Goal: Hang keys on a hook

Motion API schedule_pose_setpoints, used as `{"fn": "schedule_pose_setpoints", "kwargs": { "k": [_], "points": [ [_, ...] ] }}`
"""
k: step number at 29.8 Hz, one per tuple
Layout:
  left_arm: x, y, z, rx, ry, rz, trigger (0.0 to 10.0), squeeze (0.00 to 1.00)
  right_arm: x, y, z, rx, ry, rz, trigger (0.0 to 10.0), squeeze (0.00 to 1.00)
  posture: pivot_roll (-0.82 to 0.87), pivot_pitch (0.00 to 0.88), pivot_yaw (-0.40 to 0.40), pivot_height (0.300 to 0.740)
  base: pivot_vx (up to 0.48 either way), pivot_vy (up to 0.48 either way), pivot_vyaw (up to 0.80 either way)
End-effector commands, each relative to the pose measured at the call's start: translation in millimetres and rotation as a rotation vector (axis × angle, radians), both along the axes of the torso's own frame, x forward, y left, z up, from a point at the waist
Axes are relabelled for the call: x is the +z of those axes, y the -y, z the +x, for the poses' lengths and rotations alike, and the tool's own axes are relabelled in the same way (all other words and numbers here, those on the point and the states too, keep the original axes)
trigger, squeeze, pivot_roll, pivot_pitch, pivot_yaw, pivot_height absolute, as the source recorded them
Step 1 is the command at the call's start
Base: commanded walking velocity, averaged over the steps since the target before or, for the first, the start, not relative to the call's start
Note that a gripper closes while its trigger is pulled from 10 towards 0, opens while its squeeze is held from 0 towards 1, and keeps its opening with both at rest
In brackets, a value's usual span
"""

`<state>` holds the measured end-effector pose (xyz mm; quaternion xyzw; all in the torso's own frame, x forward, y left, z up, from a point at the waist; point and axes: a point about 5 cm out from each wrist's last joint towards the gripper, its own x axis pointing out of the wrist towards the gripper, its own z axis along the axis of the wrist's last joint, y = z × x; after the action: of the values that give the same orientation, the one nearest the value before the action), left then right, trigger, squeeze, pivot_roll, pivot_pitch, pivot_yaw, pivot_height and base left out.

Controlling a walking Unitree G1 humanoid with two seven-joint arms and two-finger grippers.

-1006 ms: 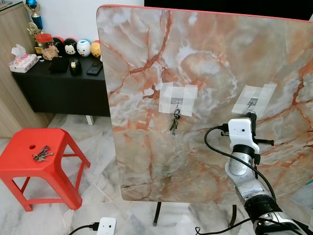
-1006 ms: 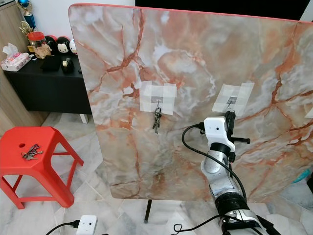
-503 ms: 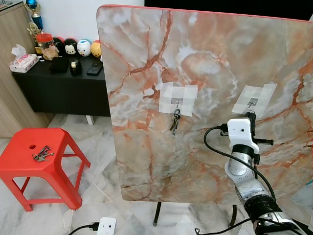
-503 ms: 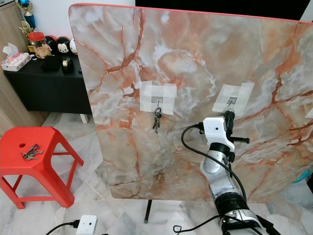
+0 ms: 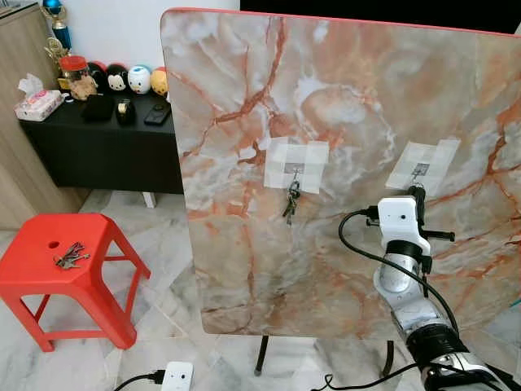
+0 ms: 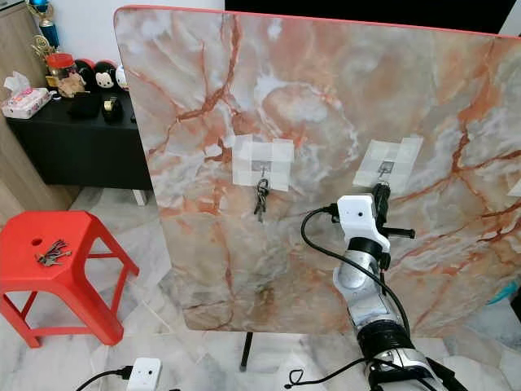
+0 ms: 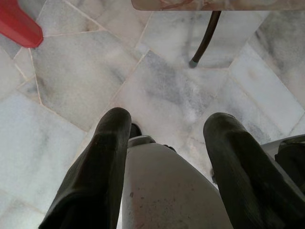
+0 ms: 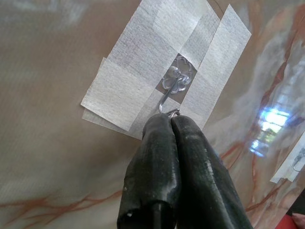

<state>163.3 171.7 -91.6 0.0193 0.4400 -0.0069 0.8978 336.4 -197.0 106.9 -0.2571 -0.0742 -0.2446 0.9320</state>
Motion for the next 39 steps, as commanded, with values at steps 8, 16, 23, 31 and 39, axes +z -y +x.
{"fn": "schedule_pose_setpoints", "kwargs": {
  "k": [8,16,23,31,39],
  "points": [
    [-4.1,1.7,-8.4,-0.004,-0.037,0.002,10.0,0.00,7.8,1.6,3.1,-0.001,0.027,-0.011,10.0,0.00,0.09,0.000,-0.088,0.740,0.000,0.000,0.00],
    [-4.2,1.7,-8.6,-0.004,-0.038,0.002,10.0,0.00,11.7,3.2,5.3,-0.005,0.037,-0.012,10.0,0.00,0.10,0.000,-0.089,0.740,0.000,0.000,0.00],
    [-4.3,1.8,-8.7,-0.005,-0.038,0.002,10.0,0.00,11.9,2.8,5.7,-0.003,0.036,-0.012,10.0,0.00,0.10,0.000,-0.089,0.740,0.000,0.000,0.00],
    [-4.2,1.6,-8.6,-0.006,-0.039,0.003,10.0,0.00,7.3,1.5,5.4,0.004,0.007,-0.005,10.0,0.00,0.10,0.000,-0.089,0.740,0.000,0.000,0.00],
    [-4.2,1.8,-8.6,-0.006,-0.038,0.003,10.0,0.00,4.9,0.4,2.9,0.004,0.008,-0.001,10.0,0.00,0.10,0.000,-0.090,0.740,0.000,0.000,0.00]
  ]
}}
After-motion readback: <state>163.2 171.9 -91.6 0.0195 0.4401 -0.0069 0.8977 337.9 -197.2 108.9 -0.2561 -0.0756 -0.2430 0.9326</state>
